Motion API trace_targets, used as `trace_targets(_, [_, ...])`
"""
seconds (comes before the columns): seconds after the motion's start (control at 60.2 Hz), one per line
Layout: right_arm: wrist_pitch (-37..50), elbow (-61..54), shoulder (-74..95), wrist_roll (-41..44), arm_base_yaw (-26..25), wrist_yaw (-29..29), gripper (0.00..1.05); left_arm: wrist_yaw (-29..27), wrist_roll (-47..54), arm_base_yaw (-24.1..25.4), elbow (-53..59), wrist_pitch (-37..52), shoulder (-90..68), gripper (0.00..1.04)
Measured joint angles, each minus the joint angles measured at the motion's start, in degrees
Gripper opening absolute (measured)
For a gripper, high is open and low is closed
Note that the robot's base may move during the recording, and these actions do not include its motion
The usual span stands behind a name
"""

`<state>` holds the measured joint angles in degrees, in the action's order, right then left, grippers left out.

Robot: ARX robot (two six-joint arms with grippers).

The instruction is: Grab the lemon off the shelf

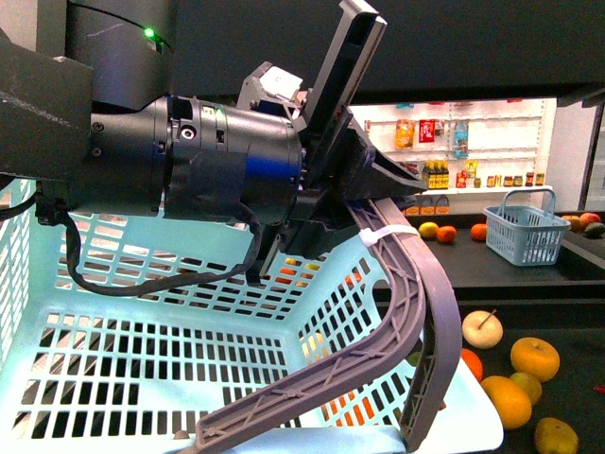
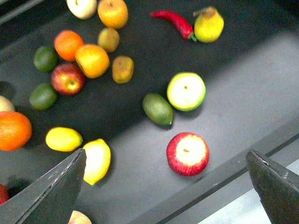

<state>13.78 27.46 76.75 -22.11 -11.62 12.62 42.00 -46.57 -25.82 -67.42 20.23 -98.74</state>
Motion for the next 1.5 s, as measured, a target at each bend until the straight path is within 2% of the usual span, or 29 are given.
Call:
trace_targets(0.249, [-3.93,17.49,23.52,-8.57,3.15,0.17,1.02,0.02,0.02,0.0,-0.07,-0.02,-0.07,0.08])
trace_targets(0.632, [-8.92,31.8,45.09,-19.54,9.25,0.61,1.02,0.0,0.04,0.0,-0.07,-0.02,-0.07,0.08])
trace_targets(1.496, [-18.27,51.63,64.83,-35.15,15.58,-0.7,1.02,-0.02,0.04,0.0,-0.07,-0.02,-0.07,0.08])
